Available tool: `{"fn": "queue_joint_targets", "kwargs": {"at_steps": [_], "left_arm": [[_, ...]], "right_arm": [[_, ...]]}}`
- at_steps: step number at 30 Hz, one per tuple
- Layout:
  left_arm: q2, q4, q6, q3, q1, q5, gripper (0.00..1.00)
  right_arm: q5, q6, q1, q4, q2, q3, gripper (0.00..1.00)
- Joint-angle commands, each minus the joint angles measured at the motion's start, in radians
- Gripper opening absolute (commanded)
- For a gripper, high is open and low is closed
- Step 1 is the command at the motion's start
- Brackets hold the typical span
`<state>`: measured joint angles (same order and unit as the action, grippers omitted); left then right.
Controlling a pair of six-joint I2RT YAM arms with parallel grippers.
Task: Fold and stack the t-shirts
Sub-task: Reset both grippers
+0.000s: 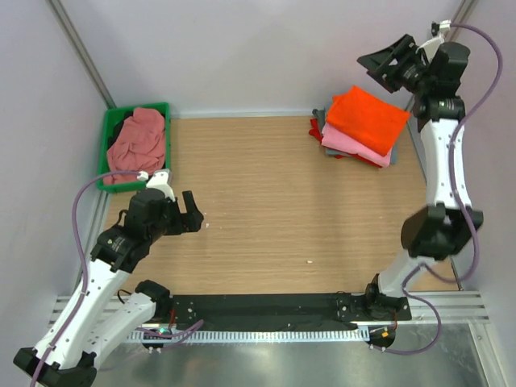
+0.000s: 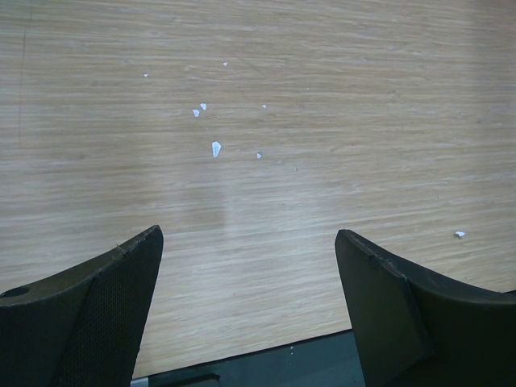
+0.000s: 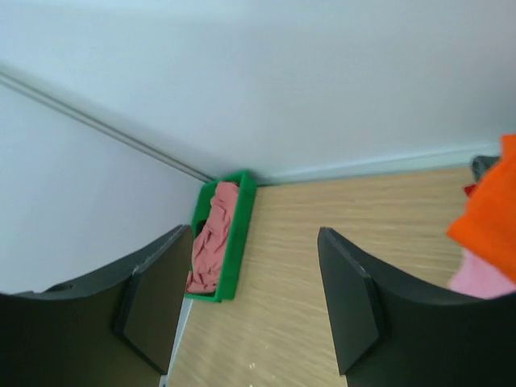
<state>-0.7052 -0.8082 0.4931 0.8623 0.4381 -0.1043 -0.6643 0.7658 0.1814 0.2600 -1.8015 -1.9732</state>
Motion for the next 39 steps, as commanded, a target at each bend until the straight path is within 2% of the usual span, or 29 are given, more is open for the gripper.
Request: {"fn": "queue_joint_targets", "kwargs": {"at_steps": [1,2,3,4,5,6,10,12,14,17,18,22,24,34,39], "left_arm": [[-0.002,0.032,-0.004,0.001,-0.004,-0.011,0.88],[-0.004,0.030,-0.004,0.001,-0.004,-0.012,0.88],[-0.004,0.032,-0.004,0.000,-0.002,-0.015,0.89],[-0.005,0.030,-0.004,0.001,-0.002,-0.015,0.89],[-0.005,0.030,-0.004,0.000,-0.002,-0.017,0.89],[-0.005,0.030,-0.004,0.000,-0.002,-0.018,0.89],[-0.016,0.029,-0.004,0.001,-0.002,-0.021,0.89],[-0.019,0.029,-0.004,0.001,-0.002,-0.026,0.89],[-0.025,0.029,-0.004,0.001,-0.004,-0.025,0.89],[-0.034,0.027,-0.004,0.001,-0.002,-0.026,0.89],[-0.036,0.027,-0.002,0.001,-0.002,-0.026,0.89],[-0.039,0.026,-0.001,0.001,-0.002,-0.035,0.89],[-0.039,0.026,-0.001,0.003,-0.001,-0.037,0.89],[-0.034,0.024,-0.001,0.001,-0.002,-0.041,0.89],[-0.042,0.026,0.001,0.001,-0.002,-0.038,0.89]], "right_arm": [[0.174,-0.199,-0.144,0.123,0.288,0.204,0.70],[0.228,-0.227,-0.175,0.127,0.335,0.277,0.69],[0.270,-0.235,-0.239,0.114,0.378,0.442,0.70],[0.302,-0.229,-0.265,0.092,0.428,0.530,0.70],[0.334,-0.220,-0.289,0.031,0.515,0.616,0.70],[0.353,-0.205,-0.319,-0.006,0.568,0.793,0.70],[0.387,-0.016,-0.451,-0.316,0.758,1.199,0.70],[0.460,0.026,-0.554,-0.375,0.836,1.361,0.71],[0.541,0.058,-0.650,-0.406,0.875,1.434,0.71],[0.710,0.079,-0.720,-0.375,0.942,1.542,0.71],[0.789,0.089,-0.723,-0.355,0.979,1.554,0.71],[0.931,0.096,-0.723,-0.239,1.077,1.579,0.71],[0.982,0.090,-0.724,-0.238,1.123,1.622,0.72],[0.980,0.121,-0.724,-0.441,1.116,1.800,0.72],[0.988,0.110,-0.726,-0.479,1.163,1.846,0.73]]}}
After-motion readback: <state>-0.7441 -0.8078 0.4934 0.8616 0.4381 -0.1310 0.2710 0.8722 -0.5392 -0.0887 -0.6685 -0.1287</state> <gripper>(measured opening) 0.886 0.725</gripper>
